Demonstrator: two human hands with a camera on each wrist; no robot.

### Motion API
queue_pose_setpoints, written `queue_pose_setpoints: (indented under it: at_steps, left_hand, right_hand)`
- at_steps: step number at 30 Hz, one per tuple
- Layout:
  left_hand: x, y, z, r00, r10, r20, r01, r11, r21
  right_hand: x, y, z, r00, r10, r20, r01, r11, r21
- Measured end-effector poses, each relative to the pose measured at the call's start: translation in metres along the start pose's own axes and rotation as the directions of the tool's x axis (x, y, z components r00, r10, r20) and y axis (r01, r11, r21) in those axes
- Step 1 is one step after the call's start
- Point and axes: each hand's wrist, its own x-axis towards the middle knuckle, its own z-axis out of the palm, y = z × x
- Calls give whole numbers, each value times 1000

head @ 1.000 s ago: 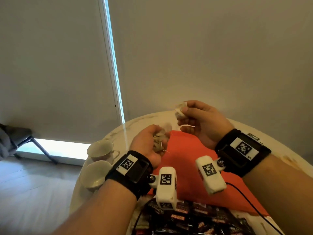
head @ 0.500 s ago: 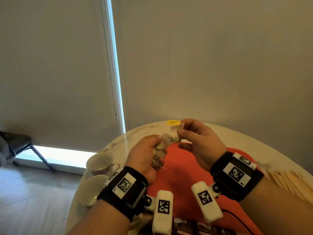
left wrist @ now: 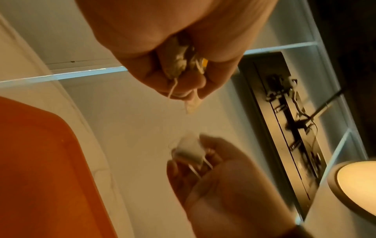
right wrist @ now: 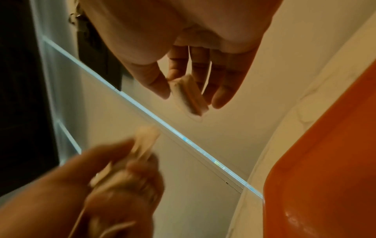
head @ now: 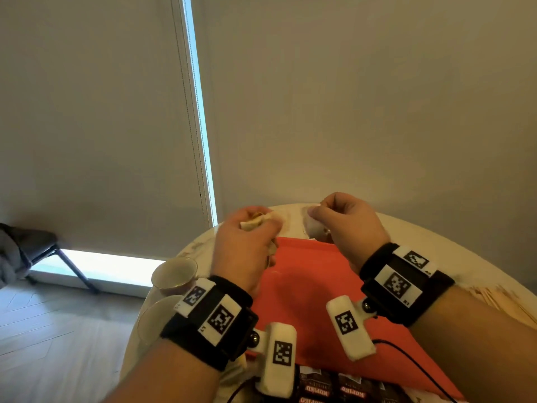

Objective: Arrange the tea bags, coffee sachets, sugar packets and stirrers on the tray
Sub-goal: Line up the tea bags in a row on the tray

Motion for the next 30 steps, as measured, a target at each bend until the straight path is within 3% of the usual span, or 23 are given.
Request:
queue_pose_setpoints:
  at_steps: [5, 10, 14, 17, 19, 22, 24, 27, 30]
  left_hand:
    - [-8, -2, 17, 987, -31, 160, 32, 999, 2]
    - [-6, -3, 9, 978, -50, 205, 57, 998, -31]
    - [3, -6, 2, 982, -86, 169, 95, 994, -46]
    - [8, -4, -1, 971, -119, 207, 140, 986, -86]
    - [10, -1, -2, 961, -131, 243, 163, 980, -113]
    - [13, 3, -5, 944, -148, 296, 187, 976, -108]
    - [16, 3, -8, 934, -173, 311, 206, 975, -78]
    - [21, -1, -10, 950, -204, 237, 219, 975, -39]
    - [30, -6, -13, 974, -216, 61, 217, 976, -13]
  right_hand:
    - [-12, -10, 15, 996, -53, 68, 57, 997, -48]
    - [-18, -15, 13, 993, -27, 116, 34, 997, -65]
    - [-19, -17, 11, 984, -40, 171, 46, 998, -31]
    - [-14, -17, 8, 989, -60, 139, 57, 998, 25]
    - [-10, -17, 6, 991, -16, 136, 7, 997, 72]
    - [-8, -19, 4, 965, 115, 234, -144, 984, 108]
    - [-8, -19, 4, 964, 124, 236, -154, 982, 114]
    - [-7, -22, 1, 987, 43, 157, -73, 980, 185]
    - [-3, -26, -2, 995, 3, 99, -28, 968, 248]
